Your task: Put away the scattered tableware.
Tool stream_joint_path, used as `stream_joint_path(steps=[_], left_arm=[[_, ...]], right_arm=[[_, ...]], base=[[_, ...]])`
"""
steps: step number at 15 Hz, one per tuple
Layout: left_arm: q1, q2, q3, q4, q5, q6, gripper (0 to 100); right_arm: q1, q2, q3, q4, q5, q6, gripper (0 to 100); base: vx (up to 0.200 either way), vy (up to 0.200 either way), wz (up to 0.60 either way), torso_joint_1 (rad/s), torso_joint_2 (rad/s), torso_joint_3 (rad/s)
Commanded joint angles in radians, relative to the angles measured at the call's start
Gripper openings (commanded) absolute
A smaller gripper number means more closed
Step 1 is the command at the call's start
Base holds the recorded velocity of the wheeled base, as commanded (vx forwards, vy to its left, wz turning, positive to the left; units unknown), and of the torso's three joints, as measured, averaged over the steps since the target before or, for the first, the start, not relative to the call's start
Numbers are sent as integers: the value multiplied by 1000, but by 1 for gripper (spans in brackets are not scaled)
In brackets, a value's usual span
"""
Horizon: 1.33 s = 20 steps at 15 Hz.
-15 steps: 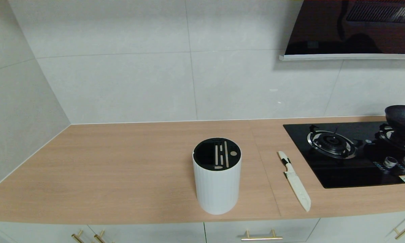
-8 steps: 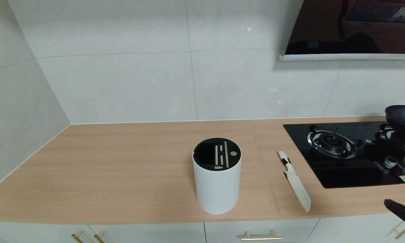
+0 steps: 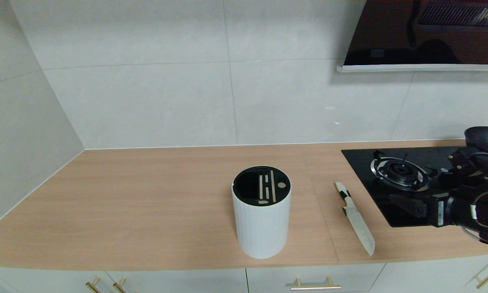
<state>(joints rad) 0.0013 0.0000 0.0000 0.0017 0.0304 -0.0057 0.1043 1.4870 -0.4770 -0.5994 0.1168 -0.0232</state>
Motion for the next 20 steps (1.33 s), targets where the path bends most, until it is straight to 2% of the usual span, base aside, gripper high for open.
stream_joint_path(steps=[1,4,9,12,15,20], left_arm=[[0,0,0,0,0,0,100],[0,0,0,0,0,0,100],[0,0,0,0,-1,0,100],[0,0,0,0,-1,0,100],[0,0,0,0,0,0,100],[0,0,0,0,-1,0,100]], right_arm=[[45,246,-72,-77,-59,-3,100],[87,384,-152,-114,-100,-1,100],[121,512,-201,-134,-126,3,100],[127,619,-222,-183,-140,5,100],[127,756,-252,-324,-200,3,100],[127,849,-319,-336,-217,65,100]], base=[[0,0,0,0,0,0],[0,0,0,0,0,0],[0,0,0,0,0,0],[0,0,0,0,0,0],[0,0,0,0,0,0],[0,0,0,0,0,0]])
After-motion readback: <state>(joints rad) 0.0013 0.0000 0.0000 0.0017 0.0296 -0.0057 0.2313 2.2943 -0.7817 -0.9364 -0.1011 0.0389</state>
